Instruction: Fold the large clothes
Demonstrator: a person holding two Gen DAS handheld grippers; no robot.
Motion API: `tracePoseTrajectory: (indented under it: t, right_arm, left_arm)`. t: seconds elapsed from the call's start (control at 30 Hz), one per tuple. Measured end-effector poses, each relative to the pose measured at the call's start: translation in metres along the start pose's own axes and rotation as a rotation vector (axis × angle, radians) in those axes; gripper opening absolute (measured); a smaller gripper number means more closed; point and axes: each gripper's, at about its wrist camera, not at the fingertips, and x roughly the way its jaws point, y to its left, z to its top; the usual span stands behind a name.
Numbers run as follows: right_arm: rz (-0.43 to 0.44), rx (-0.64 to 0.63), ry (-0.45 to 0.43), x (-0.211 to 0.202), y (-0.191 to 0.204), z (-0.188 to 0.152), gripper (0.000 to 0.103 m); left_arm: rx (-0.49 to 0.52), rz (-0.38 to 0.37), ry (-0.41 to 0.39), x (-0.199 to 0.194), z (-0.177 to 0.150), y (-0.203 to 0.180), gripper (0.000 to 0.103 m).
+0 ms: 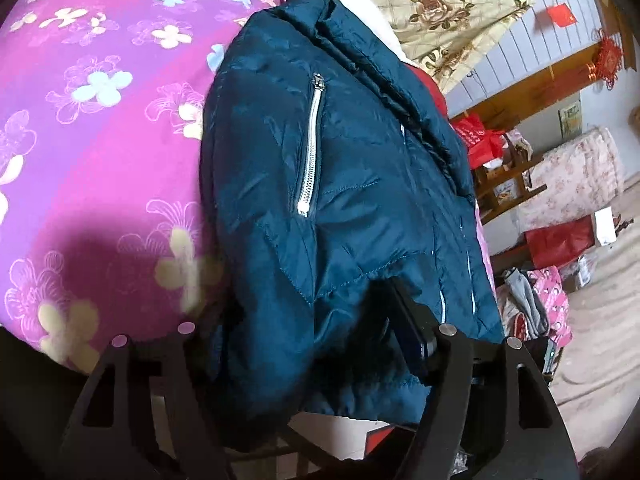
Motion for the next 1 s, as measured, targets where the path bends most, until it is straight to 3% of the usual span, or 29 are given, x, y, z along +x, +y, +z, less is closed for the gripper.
tracePoseTrajectory:
  t: [0.03,0.1,0.13,0.2,0.4,0.5,0.6,0.73,1.0]
  right_arm:
    - [-0.004,-0.004,-0.001,0.001,0.003,0.000,0.046]
    - [-0.014,-0.002,0.001,0.004,0.003,0.000,0.034]
    - [-0.012,0.002,0.001,0.003,0.002,0.002,0.030]
    - [0.004,0.011,-0.007,0.000,0.002,0.003,0.022]
    - [0.084,-0.017,-0.051,-0.039,0.011,-0.001,0.016]
    - [0.135,-0.049,-0.084,-0.071,0.016,-0.012,0.015]
    - [0.151,-0.062,-0.097,-0.088,0.017,-0.023,0.015]
    - [0.144,-0.058,-0.094,-0.084,0.019,-0.024,0.015]
    - [0.191,-0.149,-0.146,-0.094,0.062,0.025,0.015]
  left_arm:
    - [0.011,0.028,0.002,0.000,-0.001,-0.002,0.040]
    - [0.038,0.091,-0.003,-0.005,-0.004,-0.006,0.023]
    - [0.040,0.102,-0.007,-0.008,-0.006,-0.007,0.016]
    - [0.033,0.107,-0.023,-0.019,-0.007,-0.008,0.012]
    - [0.041,0.057,-0.079,-0.060,-0.020,-0.021,0.009]
    - [0.097,0.018,-0.108,-0.085,-0.035,-0.038,0.009]
    - [0.160,0.052,-0.141,-0.098,-0.048,-0.053,0.009]
    - [0.161,0.101,-0.171,-0.097,-0.042,-0.058,0.009]
    - [0.186,0.147,-0.221,-0.098,-0.002,-0.075,0.009]
